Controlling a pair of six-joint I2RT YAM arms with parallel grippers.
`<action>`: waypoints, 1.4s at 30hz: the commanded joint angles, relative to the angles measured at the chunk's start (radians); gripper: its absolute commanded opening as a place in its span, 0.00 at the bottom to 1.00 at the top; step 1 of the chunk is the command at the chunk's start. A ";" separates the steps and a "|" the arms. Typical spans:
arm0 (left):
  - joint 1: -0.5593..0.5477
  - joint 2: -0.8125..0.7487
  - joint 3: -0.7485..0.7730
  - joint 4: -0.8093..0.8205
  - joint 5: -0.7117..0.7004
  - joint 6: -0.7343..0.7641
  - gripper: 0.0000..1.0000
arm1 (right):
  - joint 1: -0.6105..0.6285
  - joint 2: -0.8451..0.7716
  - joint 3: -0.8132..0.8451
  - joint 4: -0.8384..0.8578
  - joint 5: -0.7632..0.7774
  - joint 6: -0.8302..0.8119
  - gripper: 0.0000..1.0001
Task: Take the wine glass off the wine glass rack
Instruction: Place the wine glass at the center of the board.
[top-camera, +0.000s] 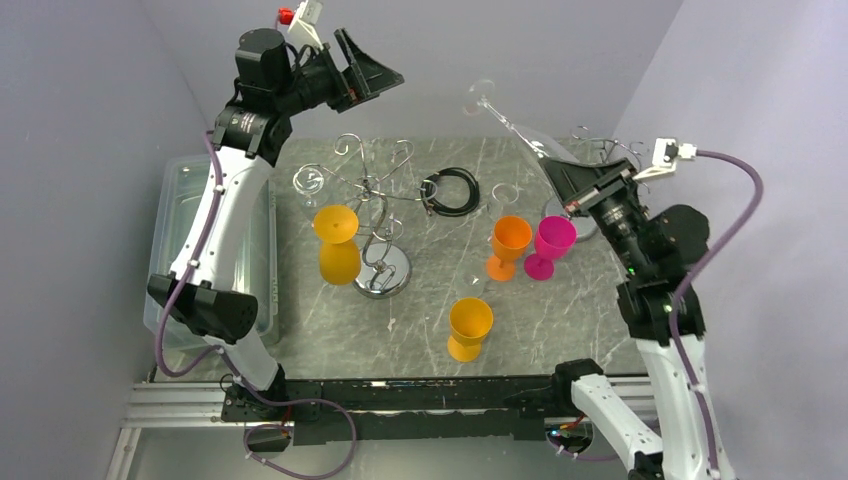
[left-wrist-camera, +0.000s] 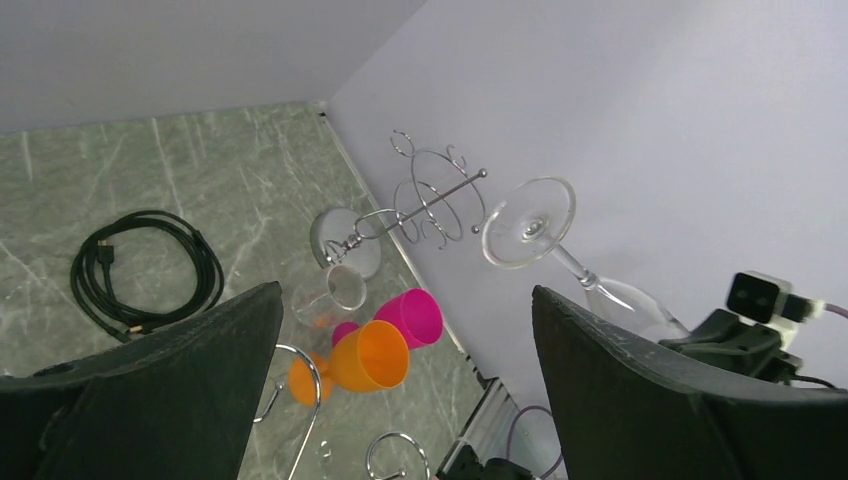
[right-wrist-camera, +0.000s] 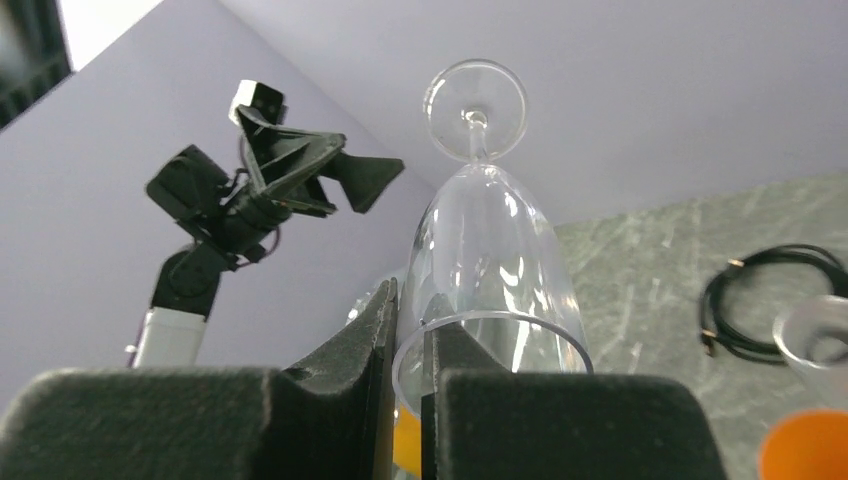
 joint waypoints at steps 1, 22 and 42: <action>-0.005 -0.067 -0.035 -0.023 -0.018 0.078 1.00 | -0.002 -0.067 0.142 -0.338 0.097 -0.102 0.00; -0.049 -0.189 -0.151 -0.085 -0.043 0.159 0.99 | -0.001 -0.123 0.383 -1.207 0.150 -0.214 0.00; -0.062 -0.206 -0.175 -0.134 -0.069 0.205 1.00 | -0.001 0.070 0.119 -1.234 0.216 -0.279 0.00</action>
